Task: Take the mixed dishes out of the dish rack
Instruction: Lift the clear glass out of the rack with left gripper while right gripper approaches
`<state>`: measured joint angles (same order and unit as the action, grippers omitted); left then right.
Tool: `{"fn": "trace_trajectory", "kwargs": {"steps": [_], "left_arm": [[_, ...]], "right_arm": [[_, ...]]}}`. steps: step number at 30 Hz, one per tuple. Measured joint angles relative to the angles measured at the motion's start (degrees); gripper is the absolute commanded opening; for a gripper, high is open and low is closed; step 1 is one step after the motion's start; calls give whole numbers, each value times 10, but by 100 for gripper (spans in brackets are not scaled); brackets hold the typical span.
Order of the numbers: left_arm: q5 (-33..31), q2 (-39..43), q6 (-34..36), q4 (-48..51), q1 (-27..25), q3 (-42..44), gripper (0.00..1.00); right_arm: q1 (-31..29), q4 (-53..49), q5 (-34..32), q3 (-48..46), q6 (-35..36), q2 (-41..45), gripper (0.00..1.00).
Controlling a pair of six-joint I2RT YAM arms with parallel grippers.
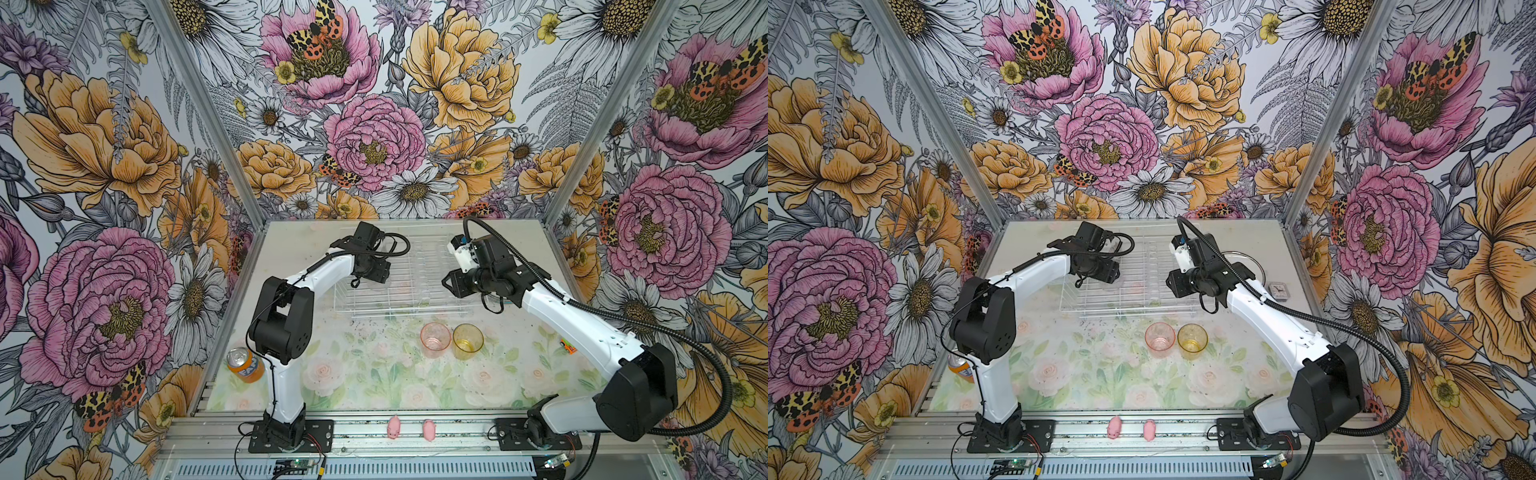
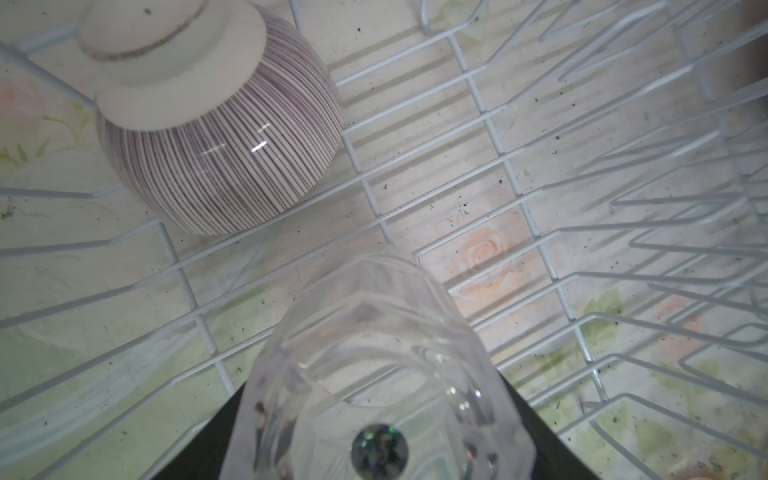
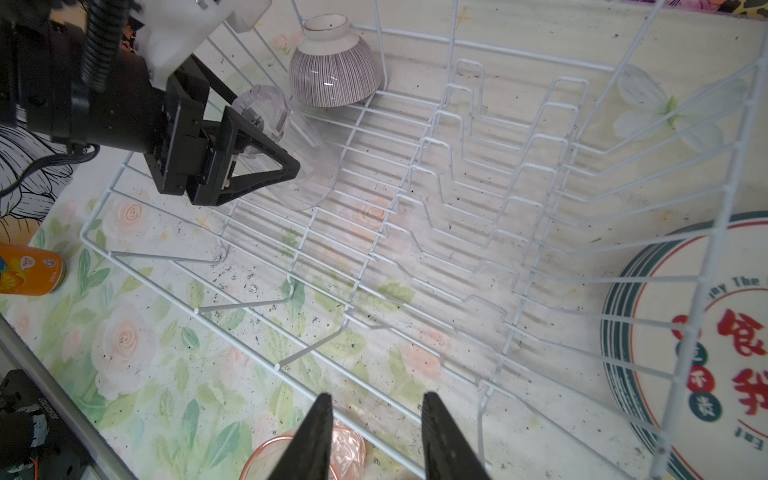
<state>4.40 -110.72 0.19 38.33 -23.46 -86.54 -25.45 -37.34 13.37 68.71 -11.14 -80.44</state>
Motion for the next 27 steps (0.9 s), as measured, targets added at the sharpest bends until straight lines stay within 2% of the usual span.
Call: {"fn": "trace_trajectory", "kwargs": {"steps": [13, 27], "left_arm": [[137, 86, -28, -57, 47, 72, 63], [348, 180, -139, -225, 77, 154, 63]], "right_arm": [[0, 24, 52, -2, -12, -9, 38], [19, 153, 222, -57, -63, -7, 35]]}}
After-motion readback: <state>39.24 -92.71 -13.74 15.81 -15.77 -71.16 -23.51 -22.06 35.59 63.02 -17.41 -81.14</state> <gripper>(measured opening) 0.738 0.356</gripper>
